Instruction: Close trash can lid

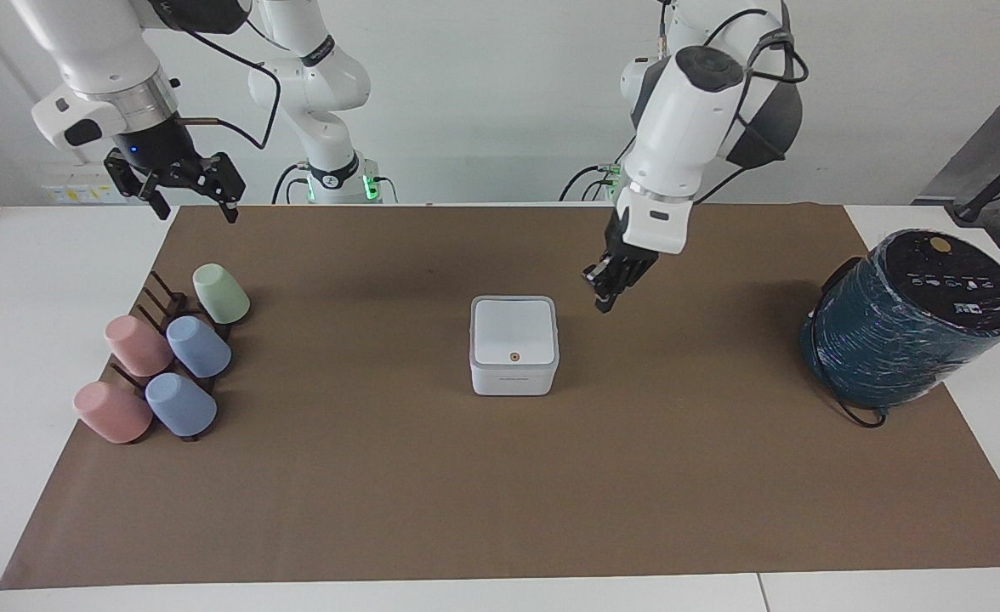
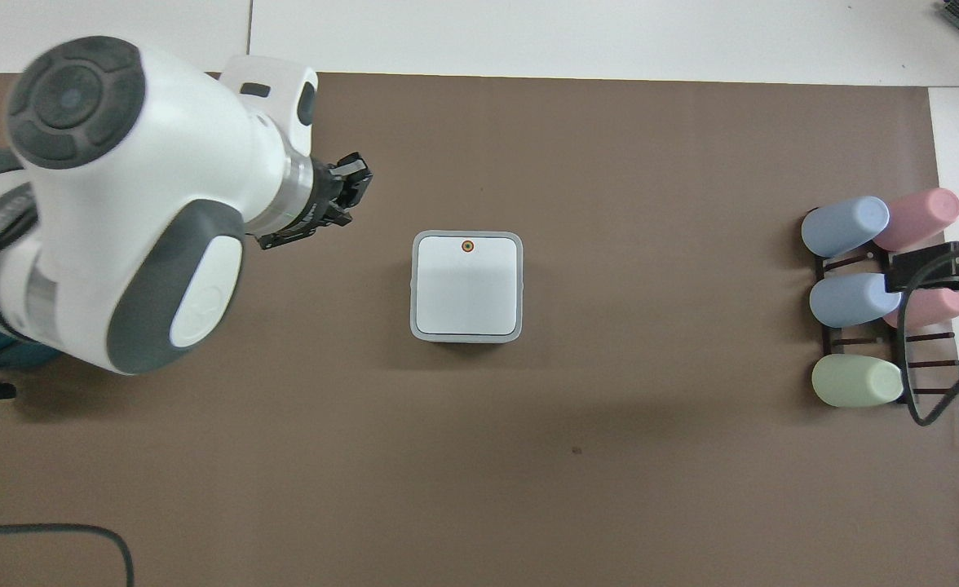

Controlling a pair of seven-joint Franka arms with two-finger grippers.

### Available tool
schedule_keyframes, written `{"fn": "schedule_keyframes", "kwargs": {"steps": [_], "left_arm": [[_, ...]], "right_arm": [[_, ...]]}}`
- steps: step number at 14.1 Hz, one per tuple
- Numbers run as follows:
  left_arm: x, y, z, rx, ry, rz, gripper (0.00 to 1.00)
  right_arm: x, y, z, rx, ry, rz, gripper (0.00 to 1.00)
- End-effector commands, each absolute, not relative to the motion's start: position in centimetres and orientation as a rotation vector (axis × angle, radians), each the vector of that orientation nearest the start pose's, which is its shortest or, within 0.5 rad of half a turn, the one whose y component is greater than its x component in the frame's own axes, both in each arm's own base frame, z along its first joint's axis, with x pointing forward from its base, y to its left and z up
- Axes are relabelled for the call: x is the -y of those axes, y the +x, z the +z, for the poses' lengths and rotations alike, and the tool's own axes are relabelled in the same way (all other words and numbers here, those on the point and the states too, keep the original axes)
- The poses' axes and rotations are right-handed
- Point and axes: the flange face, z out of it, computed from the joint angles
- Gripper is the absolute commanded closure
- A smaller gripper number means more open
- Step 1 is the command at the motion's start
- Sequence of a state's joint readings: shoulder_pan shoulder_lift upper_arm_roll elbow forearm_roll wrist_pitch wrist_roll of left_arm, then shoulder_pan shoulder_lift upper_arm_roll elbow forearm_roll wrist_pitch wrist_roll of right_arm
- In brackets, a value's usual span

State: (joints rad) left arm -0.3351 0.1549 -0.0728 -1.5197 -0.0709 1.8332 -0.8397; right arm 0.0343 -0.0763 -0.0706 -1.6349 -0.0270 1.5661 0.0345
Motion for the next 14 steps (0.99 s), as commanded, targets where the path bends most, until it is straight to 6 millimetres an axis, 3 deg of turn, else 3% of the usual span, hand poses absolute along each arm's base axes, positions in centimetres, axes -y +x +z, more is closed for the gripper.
{"fn": "schedule_keyframes", "kwargs": {"steps": [1, 4, 6, 8, 14], "left_arm": [[18.4, 56.0, 60.8, 0.504, -3.189, -0.057, 1.00], [13.1, 55.4, 62.7, 0.314, -3.193, -0.027, 0.97], [10.4, 55.2, 62.9, 0.134, -3.161, 0.000, 0.96], [9.9, 54.7, 63.7, -0.069, -3.105, -0.036, 0.95], [9.3, 54.1, 63.7, -0.145, -3.096, 0.001, 0.89]], "right_arm": [[2.1, 52.8, 63.5, -0.085, -3.168, -0.007, 0.00], [1.7, 52.8, 63.3, -0.075, -3.170, -0.002, 0.00], [1.8, 52.7, 63.3, -0.080, -3.170, -0.002, 0.00], [1.9, 52.8, 63.3, -0.073, -3.167, -0.002, 0.00], [1.9, 52.7, 63.5, -0.075, -3.167, -0.005, 0.00]]}}
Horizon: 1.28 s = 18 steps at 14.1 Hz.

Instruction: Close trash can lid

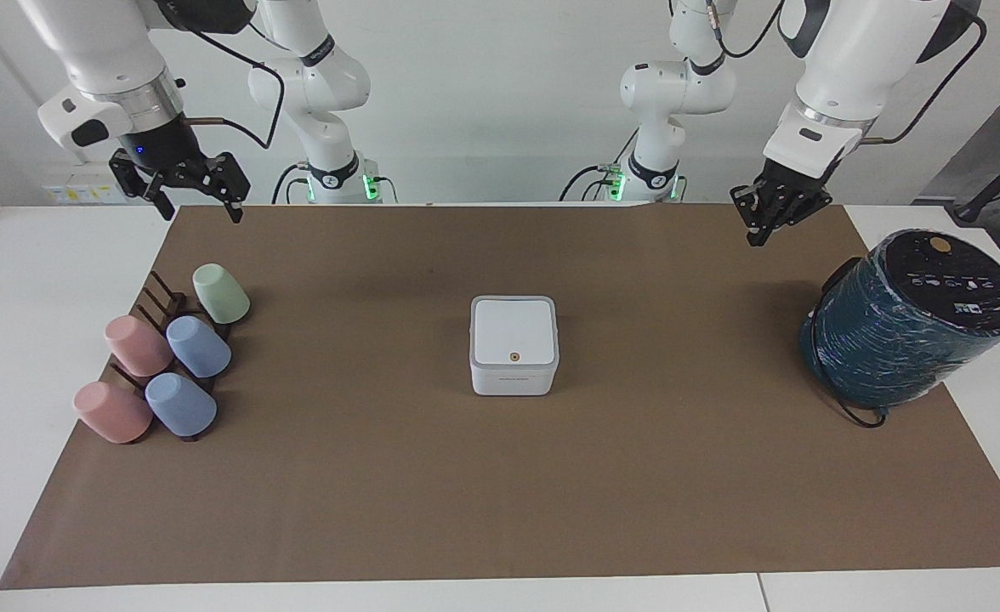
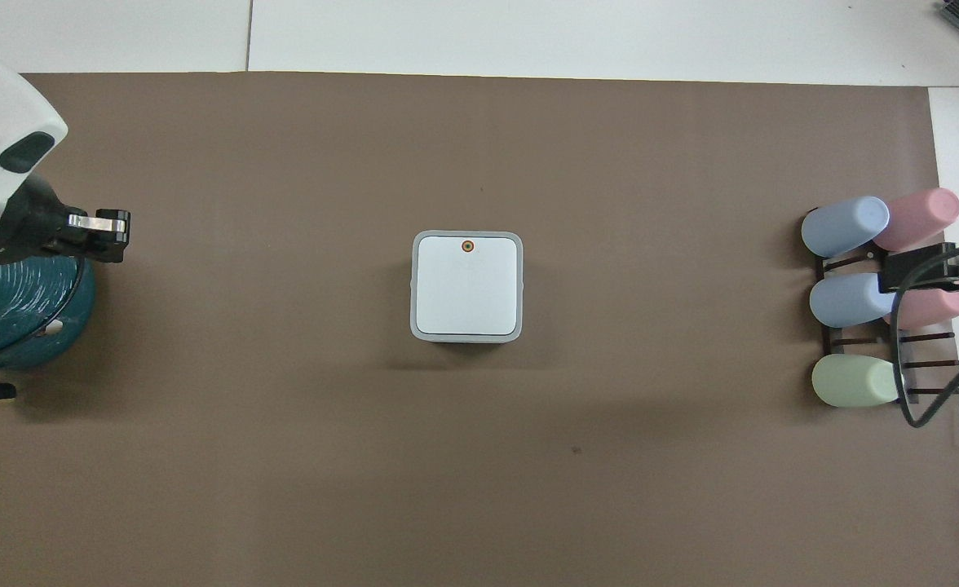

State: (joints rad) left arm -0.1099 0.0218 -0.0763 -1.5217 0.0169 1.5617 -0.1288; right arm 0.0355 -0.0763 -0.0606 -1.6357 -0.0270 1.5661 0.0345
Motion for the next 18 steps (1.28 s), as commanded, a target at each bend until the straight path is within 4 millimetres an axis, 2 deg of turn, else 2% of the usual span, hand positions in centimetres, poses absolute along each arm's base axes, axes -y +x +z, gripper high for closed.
{"fn": "schedule_keyframes", "kwargs": {"steps": [1, 3, 8, 10, 11, 12, 13, 15, 18], "left_arm": [[8.3, 54.1, 63.7, -0.192, -3.092, 0.020, 0.89], [5.9, 54.3, 63.8, -0.218, -3.091, 0.019, 0.89], [4.9, 54.4, 63.9, -0.202, -3.092, 0.007, 0.84], [5.2, 54.5, 64.0, -0.202, -3.093, 0.000, 0.69], [5.4, 54.5, 64.0, -0.204, -3.093, -0.005, 0.66], [5.6, 54.5, 63.9, -0.209, -3.092, -0.007, 0.53], [5.7, 54.6, 64.0, -0.207, -3.093, -0.019, 0.32], [5.7, 54.9, 63.9, -0.208, -3.092, -0.034, 0.00], [5.2, 54.9, 64.2, -0.189, -3.102, -0.031, 0.00]], "right_arm": [[1.9, 52.7, 63.5, -0.073, -3.167, -0.004, 0.00], [1.9, 52.7, 63.5, -0.073, -3.167, -0.004, 0.00], [1.9, 52.7, 63.5, -0.073, -3.167, -0.004, 0.00], [1.9, 52.7, 63.5, -0.073, -3.167, -0.007, 0.00], [1.9, 52.7, 63.5, -0.073, -3.167, -0.004, 0.00], [1.9, 52.7, 63.5, -0.073, -3.167, -0.004, 0.00], [1.9, 52.7, 63.5, -0.073, -3.167, -0.004, 0.00], [1.9, 52.7, 63.5, -0.073, -3.167, -0.004, 0.00], [1.9, 52.7, 63.5, -0.075, -3.167, -0.005, 0.00]]}}
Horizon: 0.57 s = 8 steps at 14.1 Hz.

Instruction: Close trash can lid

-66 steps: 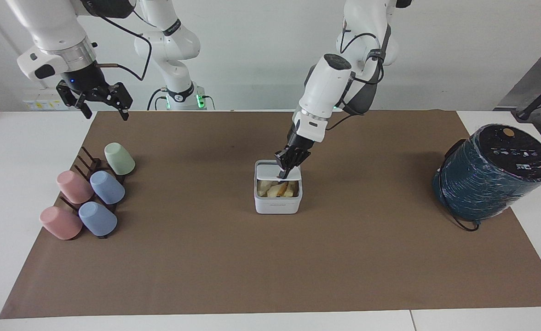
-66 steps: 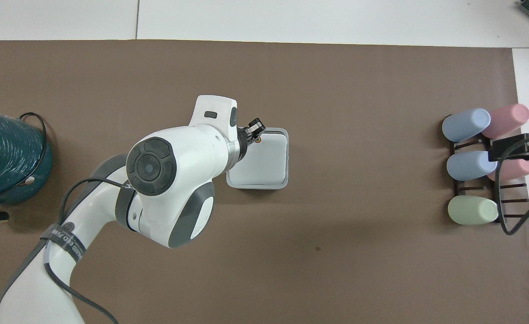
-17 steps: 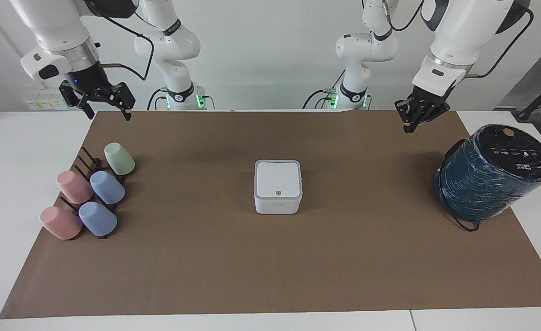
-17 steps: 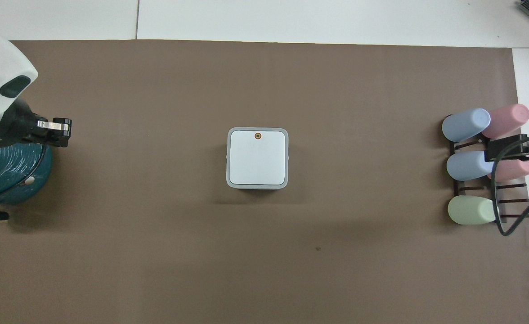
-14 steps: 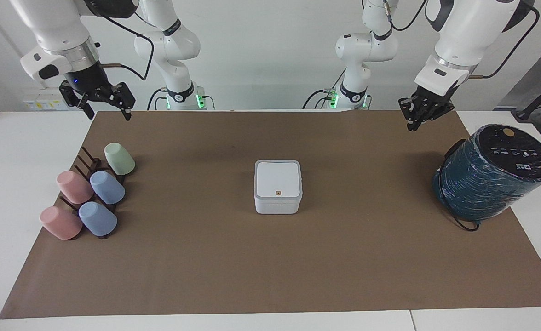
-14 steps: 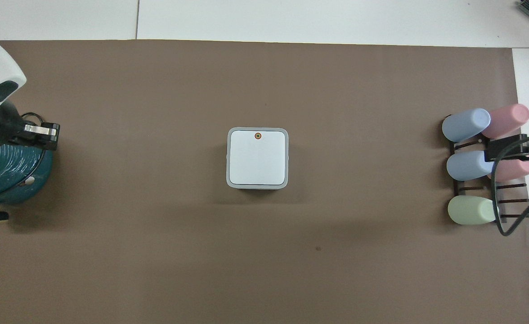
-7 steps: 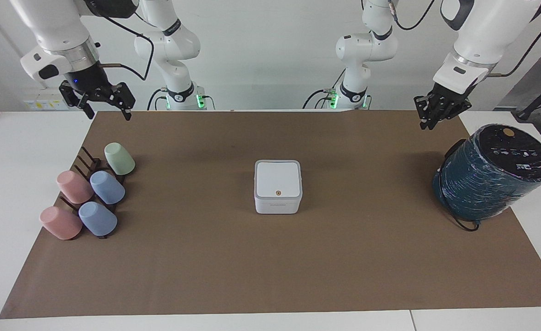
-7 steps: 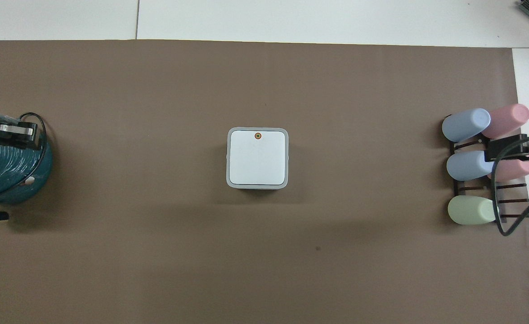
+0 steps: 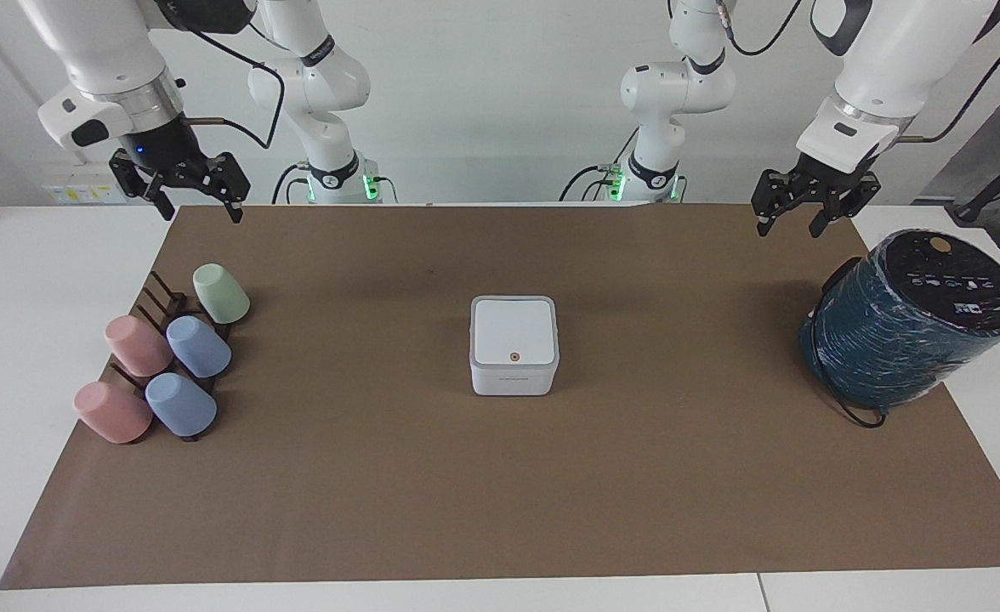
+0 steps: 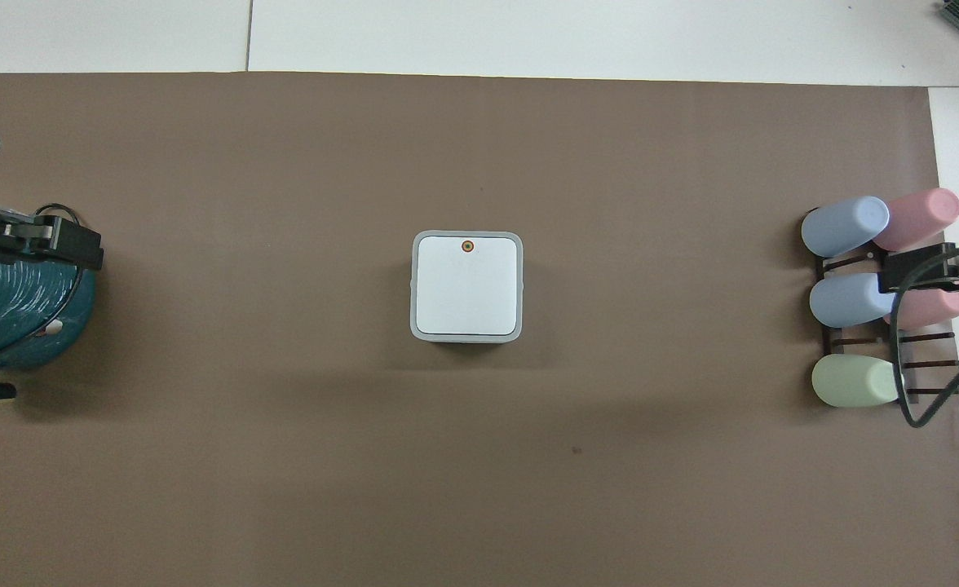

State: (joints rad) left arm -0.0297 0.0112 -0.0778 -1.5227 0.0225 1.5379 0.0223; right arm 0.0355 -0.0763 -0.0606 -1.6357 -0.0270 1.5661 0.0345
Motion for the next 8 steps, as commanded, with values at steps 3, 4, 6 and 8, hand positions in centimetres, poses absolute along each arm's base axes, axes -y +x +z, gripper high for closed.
{"fn": "schedule_keyframes", "kwargs": {"steps": [3, 4, 6, 8], "left_arm": [[4.6, 55.2, 64.1, -0.078, -3.111, -0.053, 0.00], [4.3, 55.2, 64.1, -0.067, -3.114, -0.069, 0.01], [3.7, 55.2, 63.8, -0.050, -3.114, -0.072, 0.01], [3.2, 55.3, 63.3, -0.046, -3.114, -0.071, 0.00]], "right_arm": [[1.9, 52.7, 63.5, -0.073, -3.167, -0.004, 0.00], [1.9, 52.7, 63.5, -0.073, -3.167, -0.007, 0.00], [1.9, 52.7, 63.5, -0.073, -3.167, -0.004, 0.00], [1.9, 52.7, 63.5, -0.073, -3.167, -0.004, 0.00]]}}
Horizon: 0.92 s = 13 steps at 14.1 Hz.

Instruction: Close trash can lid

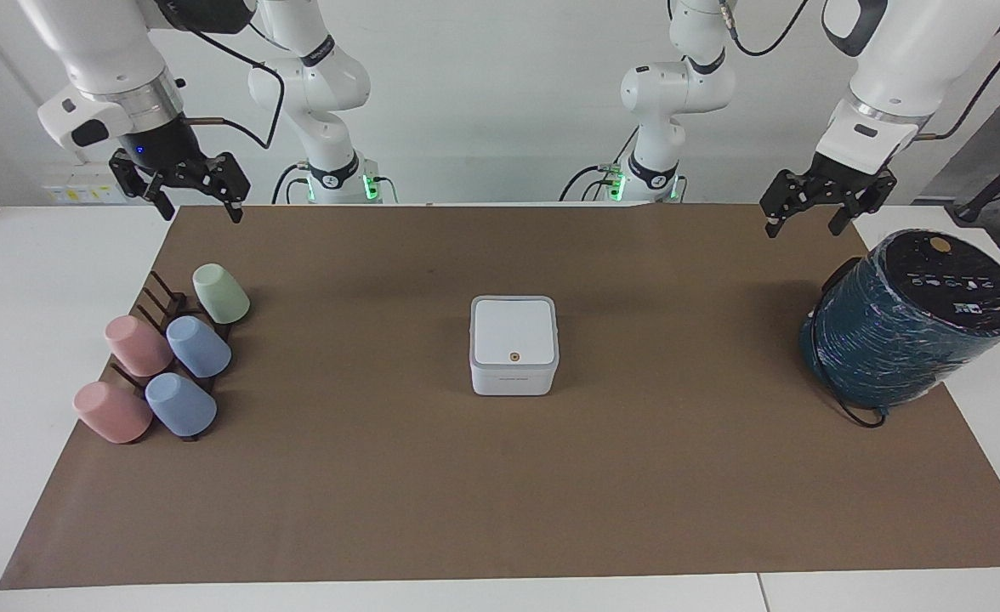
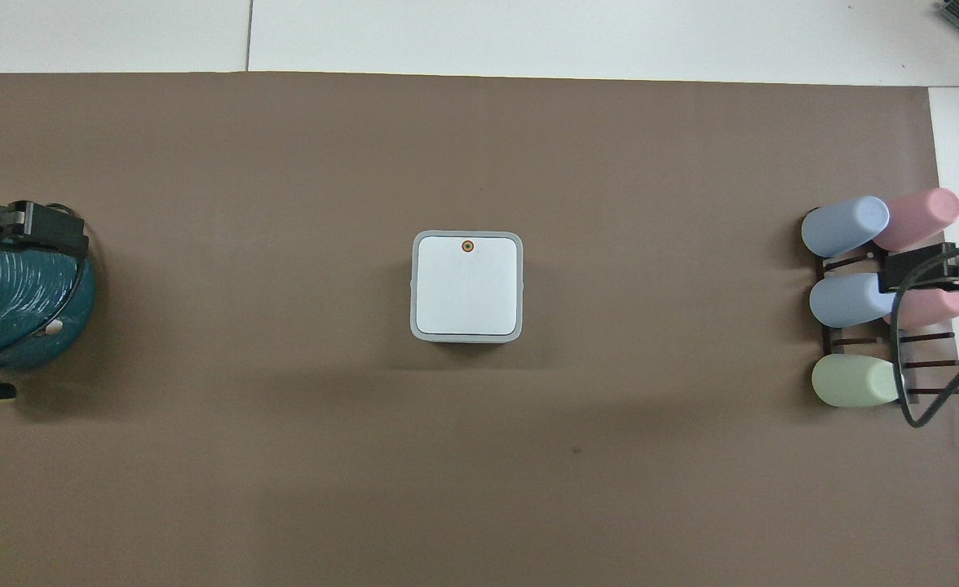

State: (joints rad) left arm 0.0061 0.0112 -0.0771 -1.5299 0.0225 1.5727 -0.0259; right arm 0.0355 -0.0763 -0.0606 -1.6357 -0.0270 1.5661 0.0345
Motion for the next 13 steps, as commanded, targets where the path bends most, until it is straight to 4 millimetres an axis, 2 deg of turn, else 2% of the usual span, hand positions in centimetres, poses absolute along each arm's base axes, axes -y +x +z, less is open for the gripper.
{"fn": "schedule_keyframes", "kwargs": {"steps": [1, 9, 13], "left_arm": [[3.2, 55.1, 63.3, -0.041, -3.113, -0.074, 0.00], [3.2, 55.2, 63.5, -0.063, -3.112, -0.097, 0.00], [6.0, 54.9, 63.6, -0.123, -3.135, -0.085, 0.00]], "right_arm": [[1.9, 52.7, 63.5, -0.073, -3.167, -0.004, 0.00], [1.9, 52.7, 63.5, -0.073, -3.167, -0.004, 0.00], [1.9, 52.7, 63.5, -0.073, -3.167, -0.004, 0.00]]}}
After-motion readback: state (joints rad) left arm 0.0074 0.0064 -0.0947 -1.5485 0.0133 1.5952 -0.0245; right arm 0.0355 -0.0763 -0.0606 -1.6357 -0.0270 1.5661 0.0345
